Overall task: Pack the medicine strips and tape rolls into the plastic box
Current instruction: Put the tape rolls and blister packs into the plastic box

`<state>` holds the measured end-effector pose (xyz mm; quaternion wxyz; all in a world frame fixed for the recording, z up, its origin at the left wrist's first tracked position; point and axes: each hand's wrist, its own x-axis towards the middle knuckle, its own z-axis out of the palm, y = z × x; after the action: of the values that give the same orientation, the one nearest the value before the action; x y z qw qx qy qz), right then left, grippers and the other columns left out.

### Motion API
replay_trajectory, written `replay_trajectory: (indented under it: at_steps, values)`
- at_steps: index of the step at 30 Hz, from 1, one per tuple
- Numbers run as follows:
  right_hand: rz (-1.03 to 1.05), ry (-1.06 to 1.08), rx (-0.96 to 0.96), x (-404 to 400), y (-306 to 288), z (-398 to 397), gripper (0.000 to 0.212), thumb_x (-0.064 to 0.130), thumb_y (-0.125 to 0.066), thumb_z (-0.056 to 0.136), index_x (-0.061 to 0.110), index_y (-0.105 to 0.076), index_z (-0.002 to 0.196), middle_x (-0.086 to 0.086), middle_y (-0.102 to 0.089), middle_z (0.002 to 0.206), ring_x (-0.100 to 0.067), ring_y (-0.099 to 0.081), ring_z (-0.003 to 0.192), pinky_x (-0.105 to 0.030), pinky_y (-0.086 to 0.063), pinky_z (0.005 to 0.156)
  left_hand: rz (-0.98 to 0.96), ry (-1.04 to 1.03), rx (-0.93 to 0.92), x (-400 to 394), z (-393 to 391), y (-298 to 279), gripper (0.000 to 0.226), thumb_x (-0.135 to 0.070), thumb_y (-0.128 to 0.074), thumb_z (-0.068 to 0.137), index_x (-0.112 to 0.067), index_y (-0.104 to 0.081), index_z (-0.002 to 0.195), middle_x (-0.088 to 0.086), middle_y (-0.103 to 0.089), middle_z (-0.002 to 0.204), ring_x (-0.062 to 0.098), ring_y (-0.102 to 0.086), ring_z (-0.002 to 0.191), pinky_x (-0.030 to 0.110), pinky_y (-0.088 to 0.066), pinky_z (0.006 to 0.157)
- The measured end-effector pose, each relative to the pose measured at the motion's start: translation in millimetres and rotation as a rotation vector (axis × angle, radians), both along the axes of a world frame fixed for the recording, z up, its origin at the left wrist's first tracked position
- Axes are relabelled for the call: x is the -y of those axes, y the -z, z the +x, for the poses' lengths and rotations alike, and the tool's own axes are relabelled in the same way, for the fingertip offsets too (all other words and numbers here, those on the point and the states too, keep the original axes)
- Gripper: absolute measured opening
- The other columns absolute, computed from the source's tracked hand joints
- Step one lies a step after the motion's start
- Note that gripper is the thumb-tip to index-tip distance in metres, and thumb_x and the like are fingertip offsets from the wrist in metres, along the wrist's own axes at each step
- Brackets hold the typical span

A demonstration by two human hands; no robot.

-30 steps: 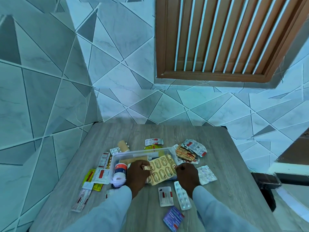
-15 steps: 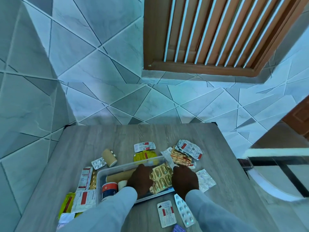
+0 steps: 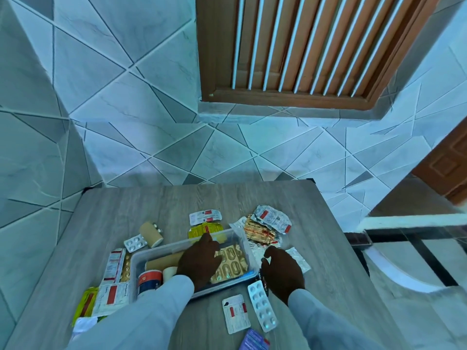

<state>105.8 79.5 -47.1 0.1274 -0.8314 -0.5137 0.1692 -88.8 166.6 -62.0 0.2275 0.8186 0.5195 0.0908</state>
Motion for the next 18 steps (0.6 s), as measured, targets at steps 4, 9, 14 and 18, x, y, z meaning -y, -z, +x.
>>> replay_trajectory:
  at_steps: [4, 9, 14, 18]
  values:
    - [0.000, -0.054, -0.088, 13, 1, 14, 0.020, 0.036, -0.049, 0.092, 0.029, -0.056, 0.110, 0.003, -0.066, 0.113, -0.019, -0.059, 0.109, -0.033, -0.045, 0.092, 0.031, -0.085, 0.056, 24, 13, -11, 0.018, -0.033, -0.051, 0.093, -0.023, -0.058, 0.106, -0.002, -0.050, 0.115, 0.020, -0.060, 0.097, 0.034, -0.047, 0.079]
    - [0.064, -0.179, -0.199, 12, -2, 16, 0.017, 0.032, -0.054, 0.089, 0.028, -0.058, 0.106, 0.001, -0.068, 0.105, -0.019, -0.060, 0.104, -0.031, -0.044, 0.090, -0.039, -0.267, 0.163, 61, 8, -20, 0.006, -0.032, -0.055, 0.088, -0.030, -0.055, 0.094, -0.007, -0.058, 0.101, 0.018, -0.061, 0.095, 0.031, -0.048, 0.081]
    - [0.114, -0.342, -0.250, 0, -9, -11, 0.021, 0.029, -0.056, 0.087, 0.021, -0.061, 0.106, -0.002, -0.065, 0.106, -0.021, -0.059, 0.102, -0.030, -0.045, 0.090, -0.021, -0.366, 0.125, 90, -18, -40, 0.018, -0.023, -0.052, 0.093, -0.015, -0.062, 0.106, 0.001, -0.056, 0.114, 0.023, -0.057, 0.104, 0.026, -0.042, 0.083]
    - [0.130, -0.451, -0.268, -21, -16, -51, 0.017, 0.025, -0.058, 0.084, 0.017, -0.063, 0.098, -0.007, -0.066, 0.099, -0.026, -0.060, 0.096, -0.029, -0.042, 0.080, -0.024, -0.521, 0.137, 81, -58, -43, 0.010, -0.031, -0.055, 0.086, -0.027, -0.061, 0.094, -0.005, -0.061, 0.102, 0.018, -0.061, 0.095, 0.027, -0.049, 0.077]
